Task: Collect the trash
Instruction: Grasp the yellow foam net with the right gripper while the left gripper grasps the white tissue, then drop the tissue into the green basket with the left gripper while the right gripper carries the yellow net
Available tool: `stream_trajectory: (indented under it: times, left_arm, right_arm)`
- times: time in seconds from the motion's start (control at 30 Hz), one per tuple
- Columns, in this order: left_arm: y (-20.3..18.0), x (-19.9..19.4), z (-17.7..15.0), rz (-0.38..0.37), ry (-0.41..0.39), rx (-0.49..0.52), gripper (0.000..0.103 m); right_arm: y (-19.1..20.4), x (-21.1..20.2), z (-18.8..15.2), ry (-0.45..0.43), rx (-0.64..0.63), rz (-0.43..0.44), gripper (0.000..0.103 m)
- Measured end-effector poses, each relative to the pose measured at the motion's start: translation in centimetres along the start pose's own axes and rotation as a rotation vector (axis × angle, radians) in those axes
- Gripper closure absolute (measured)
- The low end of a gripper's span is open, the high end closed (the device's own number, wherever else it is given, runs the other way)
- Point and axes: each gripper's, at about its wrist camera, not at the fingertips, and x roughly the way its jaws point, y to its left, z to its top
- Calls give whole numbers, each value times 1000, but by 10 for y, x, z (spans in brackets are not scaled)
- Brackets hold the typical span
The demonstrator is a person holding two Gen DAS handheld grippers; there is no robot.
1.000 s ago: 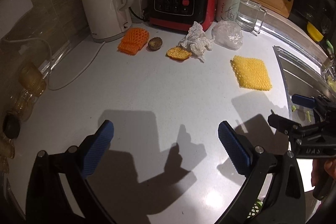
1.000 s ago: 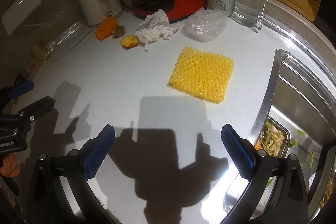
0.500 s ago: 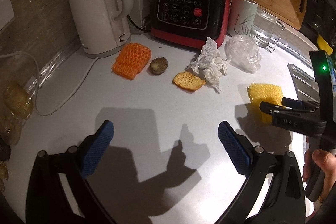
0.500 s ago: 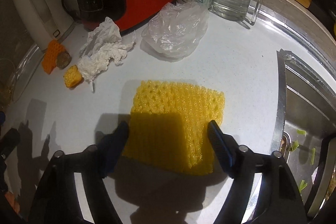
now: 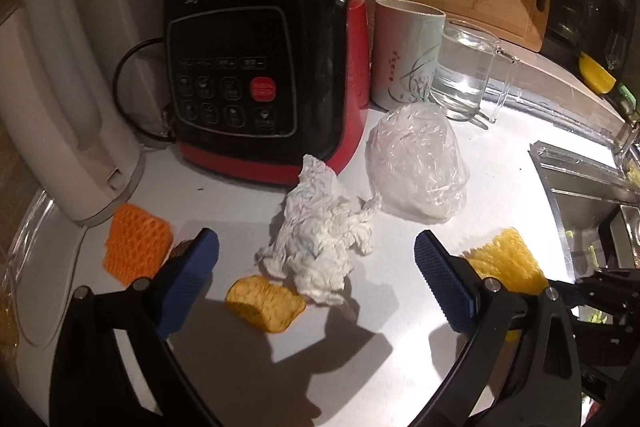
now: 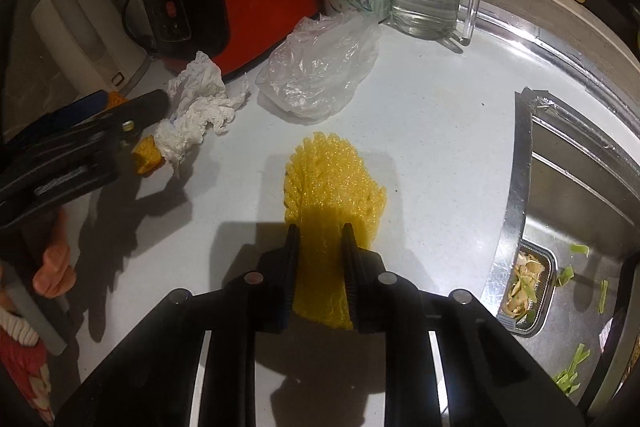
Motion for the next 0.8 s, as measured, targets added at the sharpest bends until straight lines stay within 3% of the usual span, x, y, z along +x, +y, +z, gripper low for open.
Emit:
stream_trajectory:
  times: [0.17,0.23,0.33,0.43,0.57,0.8]
  left_arm:
    - [-8,43,12,38,105,37,31]
    - [-7,53,12,38,138,21,54]
    - [-5,61,12,5,168,-9,75]
    - [-8,61,13,6,171,-3,83]
    - [-5,45,14,-31,156,-31,85]
    - [-13,-33,-6,-84,86,-52,85]
  right_arm:
    - [-9,-18,-7,-14,10,20,82]
    - [-10,-23,-8,-19,11,22,82]
    - [-11,-28,-9,-28,13,29,82]
    - [-12,-29,-10,-29,11,34,82]
    - [-12,-38,-14,-45,15,48,82]
    - [-8,-80,-33,-95,14,87,82]
